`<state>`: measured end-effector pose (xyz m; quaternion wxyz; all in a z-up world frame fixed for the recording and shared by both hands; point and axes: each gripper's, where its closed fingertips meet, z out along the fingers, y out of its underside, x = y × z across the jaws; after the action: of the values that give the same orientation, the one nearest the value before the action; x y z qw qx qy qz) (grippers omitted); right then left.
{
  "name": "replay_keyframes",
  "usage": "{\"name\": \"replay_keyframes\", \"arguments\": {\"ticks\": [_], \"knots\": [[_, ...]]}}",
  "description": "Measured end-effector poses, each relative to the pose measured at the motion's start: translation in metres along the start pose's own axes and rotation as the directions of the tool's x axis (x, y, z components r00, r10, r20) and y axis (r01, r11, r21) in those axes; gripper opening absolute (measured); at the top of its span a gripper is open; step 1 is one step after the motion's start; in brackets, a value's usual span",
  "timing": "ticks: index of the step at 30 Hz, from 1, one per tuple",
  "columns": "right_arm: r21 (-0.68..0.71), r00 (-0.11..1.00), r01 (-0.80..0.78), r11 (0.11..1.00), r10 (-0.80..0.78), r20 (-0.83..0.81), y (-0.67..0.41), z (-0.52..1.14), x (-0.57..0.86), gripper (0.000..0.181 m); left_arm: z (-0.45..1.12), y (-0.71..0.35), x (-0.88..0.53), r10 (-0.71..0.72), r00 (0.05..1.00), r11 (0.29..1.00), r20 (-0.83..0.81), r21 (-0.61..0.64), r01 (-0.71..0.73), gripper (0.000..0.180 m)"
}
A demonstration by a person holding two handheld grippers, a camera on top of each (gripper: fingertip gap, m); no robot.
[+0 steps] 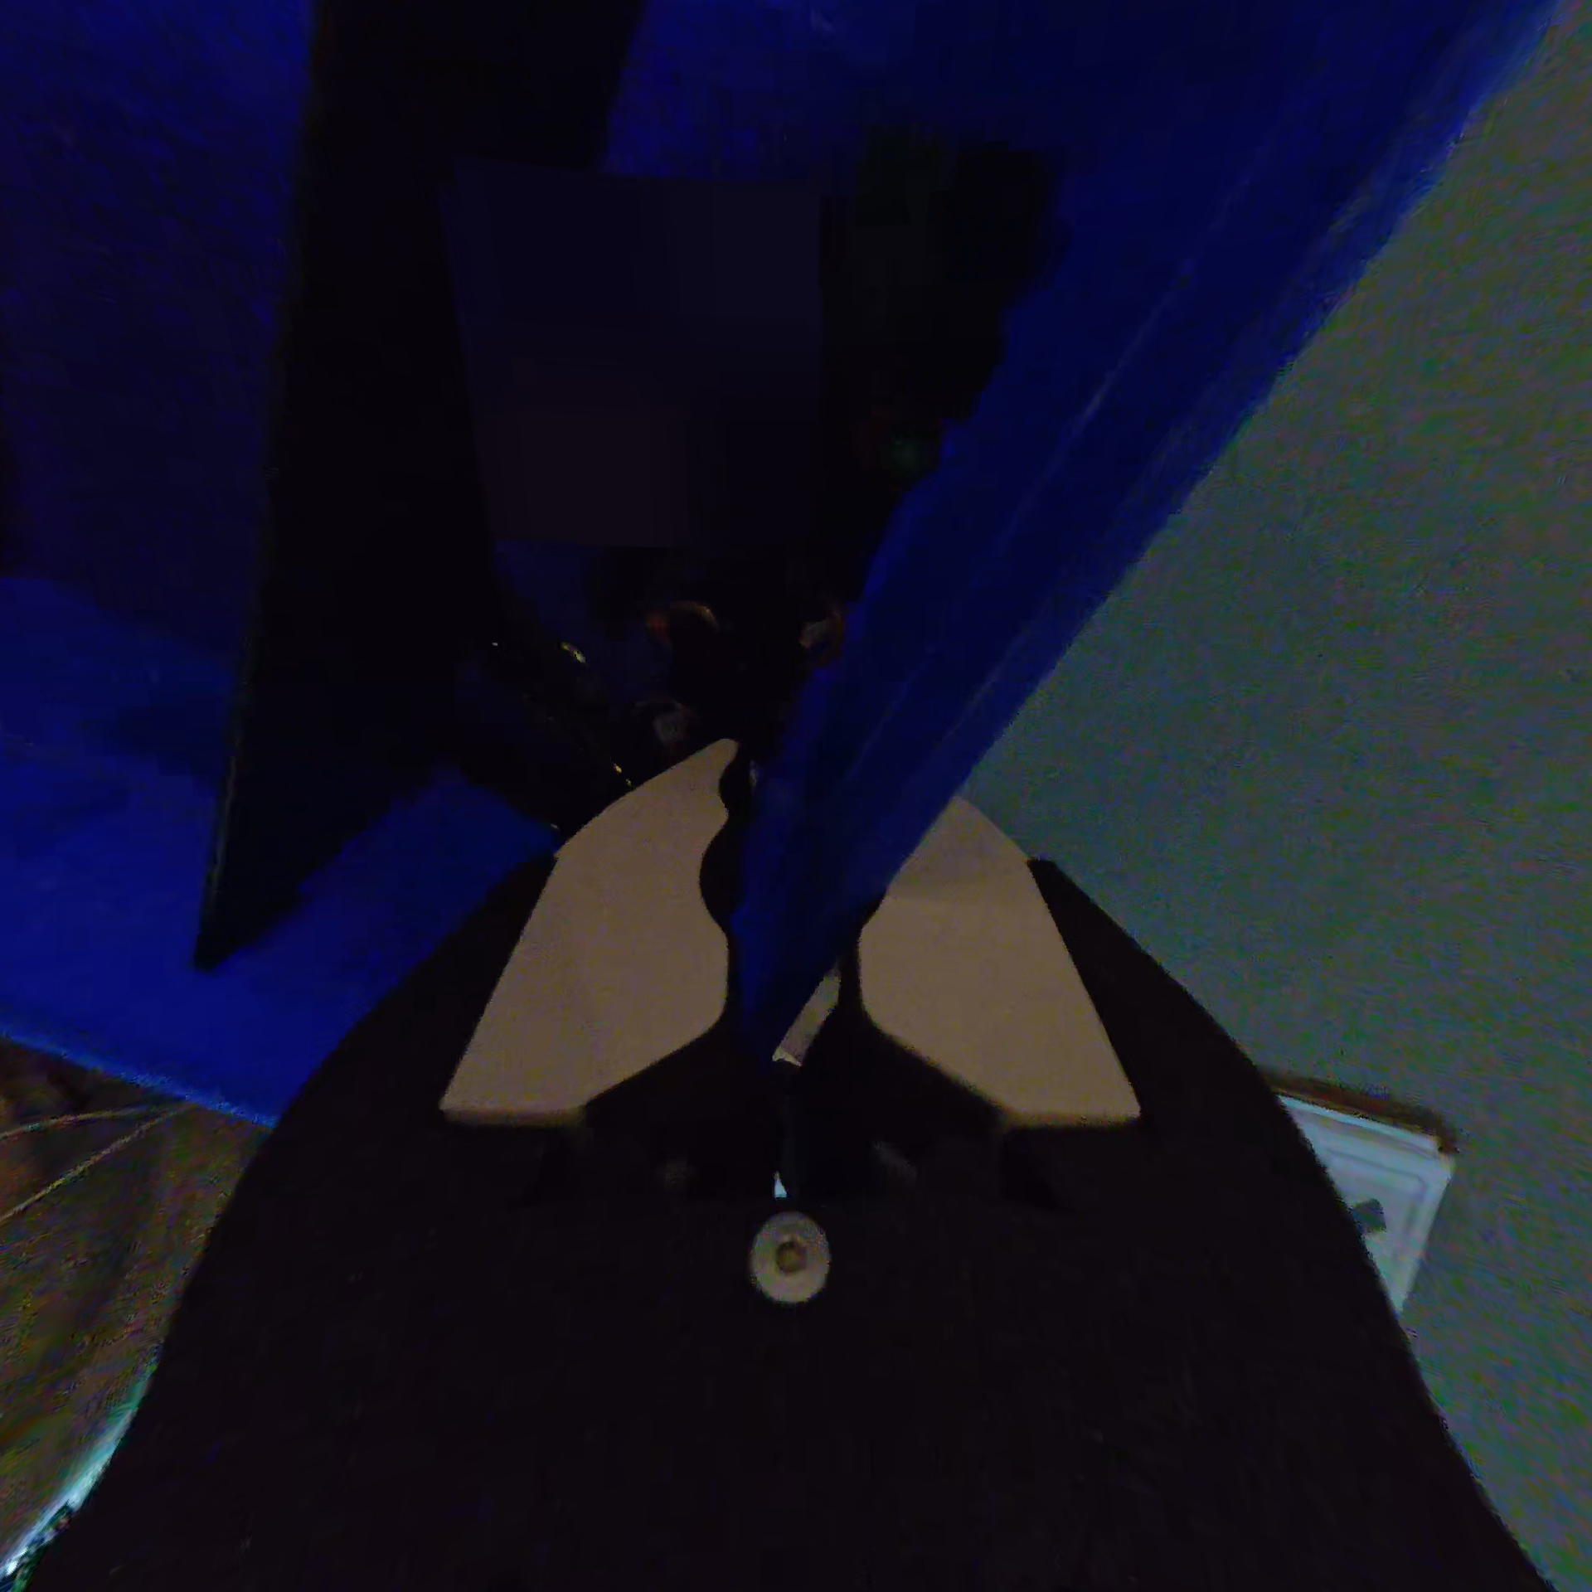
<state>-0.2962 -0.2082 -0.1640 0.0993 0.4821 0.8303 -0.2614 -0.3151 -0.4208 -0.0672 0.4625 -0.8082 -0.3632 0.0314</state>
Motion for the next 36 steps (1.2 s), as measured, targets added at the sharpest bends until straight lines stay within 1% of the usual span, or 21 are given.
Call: {"name": "replay_keyframes", "arguments": {"ticks": [4, 7, 8, 10, 11, 12, 14, 16, 17, 19, 21, 23, 24, 27, 28, 29, 30, 31, 33, 34, 36], "knots": [[0.019, 0.994, -0.050, 0.999, 0.048, 0.094, 0.000, 0.003, 0.004, 0.019, 0.007, -0.021, 0.004, -0.010, 0.999, 0.999, 0.042, 0.053, 0.007, 0.065], [0.037, 0.994, -0.063, 0.997, 0.059, 0.095, -0.001, -0.002, 0.014, 0.017, 0.013, -0.032, 0.011, 0.012, 0.998, 0.999, 0.065, 0.033, -0.014, 0.065], [0.048, 0.996, -0.048, 0.998, 0.045, 0.073, -0.001, -0.006, 0.016, 0.016, 0.013, -0.036, 0.015, 0.057, 0.995, 0.998, 0.077, 0.035, -0.060, 0.064], [0.112, 0.998, -0.033, 0.993, 0.027, 0.055, -0.003, -0.012, 0.024, 0.015, 0.017, -0.044, 0.017, 0.091, 0.993, 0.993, 0.074, 0.070, -0.096, 0.064], [0.127, 0.992, -0.094, 0.987, 0.082, 0.097, -0.004, -0.014, 0.028, 0.014, 0.024, -0.043, 0.014, 0.046, 0.997, 0.998, 0.069, 0.049, -0.050, 0.063], [0.108, 0.991, -0.105, 0.989, 0.095, 0.093, -0.001, -0.014, 0.032, 0.016, 0.028, -0.042, 0.017, 0.048, 0.996, 0.999, 0.075, 0.015, -0.049, 0.064], [0.092, 0.998, -0.057, 0.994, 0.054, 0.037, 0.002, -0.015, 0.036, 0.017, 0.028, -0.050, 0.023, 0.106, 0.992, 0.993, 0.075, 0.035, -0.109, 0.064], [0.138, 0.986, -0.120, 0.983, 0.102, 0.131, 0.000, -0.019, 0.034, 0.016, 0.032, -0.046, 0.014, 0.065, 0.996, 0.998, 0.067, 0.018, -0.066, 0.063], [0.138, 0.985, -0.121, 0.983, 0.102, 0.136, 0.000, -0.019, 0.033, 0.017, 0.032, -0.042, 0.013, 0.074, 0.995, 0.997, 0.072, 0.007, -0.074, 0.063], [0.099, 0.995, -0.076, 0.992, 0.070, 0.069, 0.001, -0.020, 0.033, 0.019, 0.030, -0.043, 0.017, 0.083, 0.994, 0.996, 0.075, 0.025, -0.085, 0.063], [0.082, 0.996, -0.078, 0.994, 0.073, 0.056, -0.007, -0.021, 0.031, 0.022, 0.024, -0.049, 0.017, 0.105, 0.988, 0.993, 0.111, 0.040, -0.110, 0.063], [0.103, 0.991, -0.104, 0.989, 0.095, 0.095, -0.018, -0.020, 0.032, 0.014, 0.017, -0.055, 0.014, 0.092, 0.988, 0.993, 0.124, 0.064, -0.100, 0.062], [0.103, 0.988, -0.116, 0.988, 0.104, 0.116, -0.022, -0.021, 0.030, 0.013, 0.015, -0.053, 0.011, 0.079, 0.988, 0.995, 0.130, 0.049, -0.086, 0.062], [0.100, 0.999, -0.042, 0.994, 0.038, 0.039, -0.032, -0.028, 0.026, 0.011, 0.009, -0.052, 0.011, 0.107, 0.981, 0.992, 0.162, 0.052, -0.117, 0.063], [0.103, 0.998, -0.052, 0.993, 0.049, 0.027, -0.031, -0.020, 0.035, 0.009, 0.014, -0.048, 0.005, 0.120, 0.977, 0.991, 0.176, 0.035, -0.128, 0.063], [0.071, 0.997, -0.075, 0.995, 0.073, 0.030, -0.029, -0.012, 0.043, 0.009, 0.025, -0.037, -0.003, 0.100, 0.978, 0.995, 0.182, -0.030, -0.096, 0.063], [0.046, 0.990, -0.124, 0.991, 0.120, 0.077, -0.029, -0.010, 0.044, 0.012, 0.032, -0.026, -0.012, 0.032, 0.984, 0.996, 0.173, -0.082, -0.018, 0.064], [0.024, 0.991, -0.119, 0.993, 0.118, 0.063, -0.028, -0.010, 0.045, 0.013, 0.036, -0.023, -0.015, 0.024, 0.986, 0.996, 0.165, -0.086, -0.010, 0.064], [0.027, 0.997, -0.029, 0.999, 0.031, -0.065, -0.033, -0.016, 0.048, 0.012, 0.032, -0.026, -0.016, 0.087, 0.975, 0.995, 0.204, -0.073, -0.074, 0.062], [0.047, 0.997, -0.027, 0.999, 0.030, -0.069, -0.037, -0.020, 0.046, 0.012, 0.028, -0.028, -0.016, 0.107, 0.969, 0.993, 0.221, -0.076, -0.093, 0.063], [0.059, 0.998, -0.052, 0.997, 0.053, -0.027, -0.042, -0.028, 0.042, 0.011, 0.023, -0.037, -0.010, 0.084, 0.976, 0.996, 0.200, -0.032, -0.079, 0.063]]}}
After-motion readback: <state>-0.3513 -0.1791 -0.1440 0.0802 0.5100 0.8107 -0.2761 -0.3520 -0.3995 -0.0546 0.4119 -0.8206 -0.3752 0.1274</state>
